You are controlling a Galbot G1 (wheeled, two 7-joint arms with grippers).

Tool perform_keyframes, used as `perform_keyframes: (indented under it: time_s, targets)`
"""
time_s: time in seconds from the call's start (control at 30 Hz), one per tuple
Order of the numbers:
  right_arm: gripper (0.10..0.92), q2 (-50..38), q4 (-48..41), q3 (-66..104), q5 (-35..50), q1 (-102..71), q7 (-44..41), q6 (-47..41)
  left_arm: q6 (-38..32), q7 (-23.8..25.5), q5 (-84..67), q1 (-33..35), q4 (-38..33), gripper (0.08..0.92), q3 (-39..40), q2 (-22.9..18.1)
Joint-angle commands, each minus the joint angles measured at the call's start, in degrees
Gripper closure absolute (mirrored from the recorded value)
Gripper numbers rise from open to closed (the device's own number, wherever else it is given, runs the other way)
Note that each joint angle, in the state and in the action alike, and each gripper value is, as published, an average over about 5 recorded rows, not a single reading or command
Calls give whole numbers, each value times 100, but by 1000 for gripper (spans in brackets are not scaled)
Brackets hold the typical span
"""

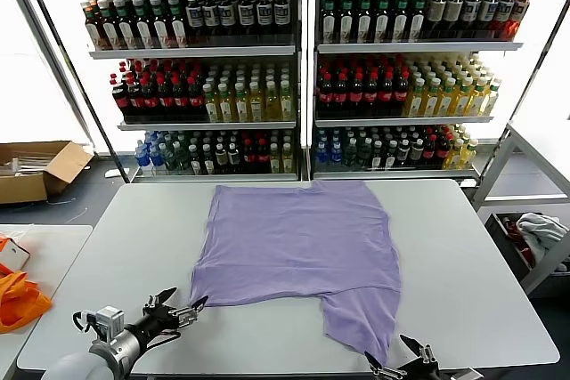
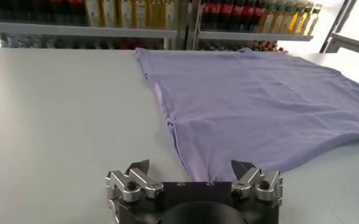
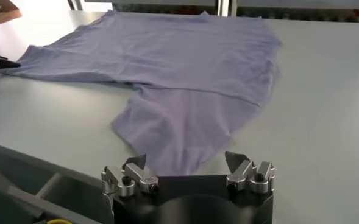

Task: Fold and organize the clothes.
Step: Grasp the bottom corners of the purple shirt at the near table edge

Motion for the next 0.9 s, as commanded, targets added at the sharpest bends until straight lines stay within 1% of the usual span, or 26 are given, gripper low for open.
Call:
perform_keyframes:
  time_s: [0.03,0.1,0.2,0.33,0.47,0.7,0.8,0.9]
  targets:
    - [301,121,-202,-242,-242,202,-103,-147,68,175,466,-38,48,183,271,-103]
    - [362,162,-208,-285,-287,217,-92,-145,56,214,509,-30,47,202,306,-131]
    - [448,212,-176,-266,-252,241,-66,-144,40,262,524,-10,30,272,307,-148]
    - [561,212,-145,-190,-202,250,-94,-142,-16,297,632,23,46,393,306,-168]
    - [683,218,-120,-123,-153,264,-149,-126,-80,313,783,81,66,506,313,-272]
    - [879,238,-14,-19,-131,152,-306,106,-75,349,790,178,-103,705,164,-341]
    - [917,238,81,78,-142,21,-429,231,-58,349,768,232,-240,792,65,-314]
    - [917,203,240,151,-148,-143,-496,310,-12,327,734,334,-426,870,-42,-268]
